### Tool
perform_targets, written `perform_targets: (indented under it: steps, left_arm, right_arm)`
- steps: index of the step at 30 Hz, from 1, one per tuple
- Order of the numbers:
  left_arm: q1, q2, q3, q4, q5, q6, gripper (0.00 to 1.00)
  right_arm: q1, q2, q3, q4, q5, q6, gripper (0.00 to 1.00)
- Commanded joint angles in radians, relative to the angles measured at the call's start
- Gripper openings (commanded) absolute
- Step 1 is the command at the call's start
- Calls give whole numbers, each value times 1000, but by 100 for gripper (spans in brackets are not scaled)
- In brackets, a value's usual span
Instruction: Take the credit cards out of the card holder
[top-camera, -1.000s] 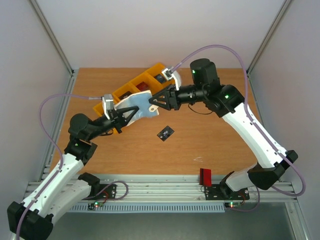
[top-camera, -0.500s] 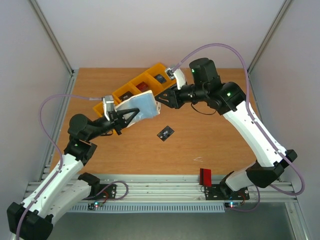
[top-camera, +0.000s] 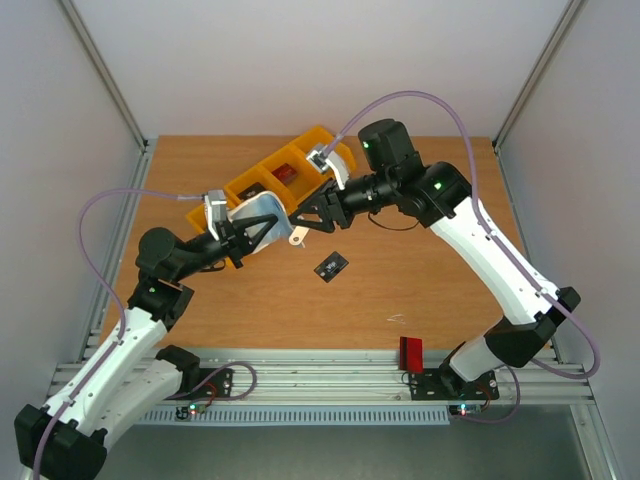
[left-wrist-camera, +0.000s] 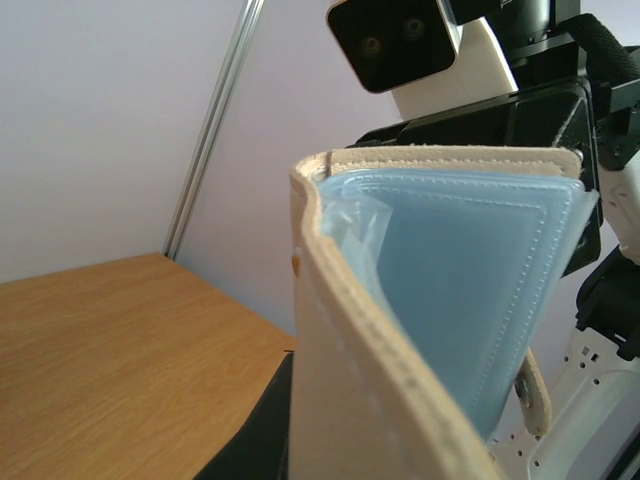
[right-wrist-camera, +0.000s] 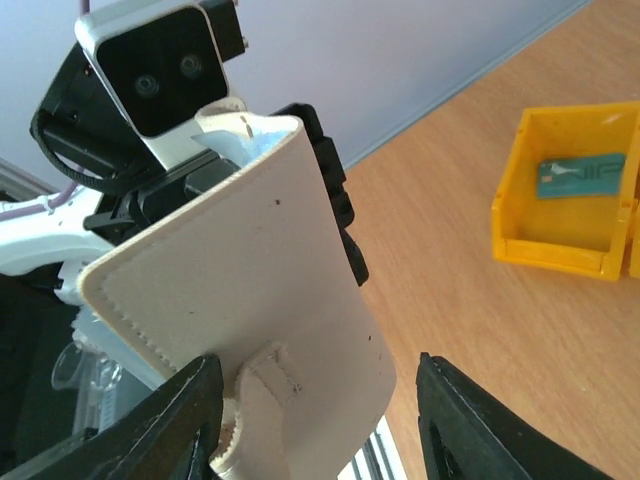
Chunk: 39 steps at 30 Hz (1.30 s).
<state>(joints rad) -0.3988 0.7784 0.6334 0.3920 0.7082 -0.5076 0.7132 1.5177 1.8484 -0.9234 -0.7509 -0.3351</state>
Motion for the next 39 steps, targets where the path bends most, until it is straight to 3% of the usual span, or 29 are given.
perform_targets:
  steps: [1, 12, 19, 23, 30, 39]
  left_arm:
    - [-5, -7, -2, 60, 14, 4, 0]
    - [-5, -17, -8, 60, 10, 1, 0]
    - [-5, -18, -9, 60, 8, 1, 0]
    - [-5, -20, -6, 61, 11, -1, 0]
    - [-5, -18, -4, 63, 18, -3, 0]
    - [-5, -17, -1, 79, 53, -2, 0]
  right_arm:
    - [8, 2, 29, -31, -36, -58, 53]
    - [11, -33, -11, 32, -145, -61, 48]
    - [9, -50, -11, -5, -133, -92, 42]
    - [9, -58, -12, -18, -83, -98, 41]
    - [10, -39, -17, 5, 116, -42, 17]
    - [24, -22, -33, 48, 231, -33, 14]
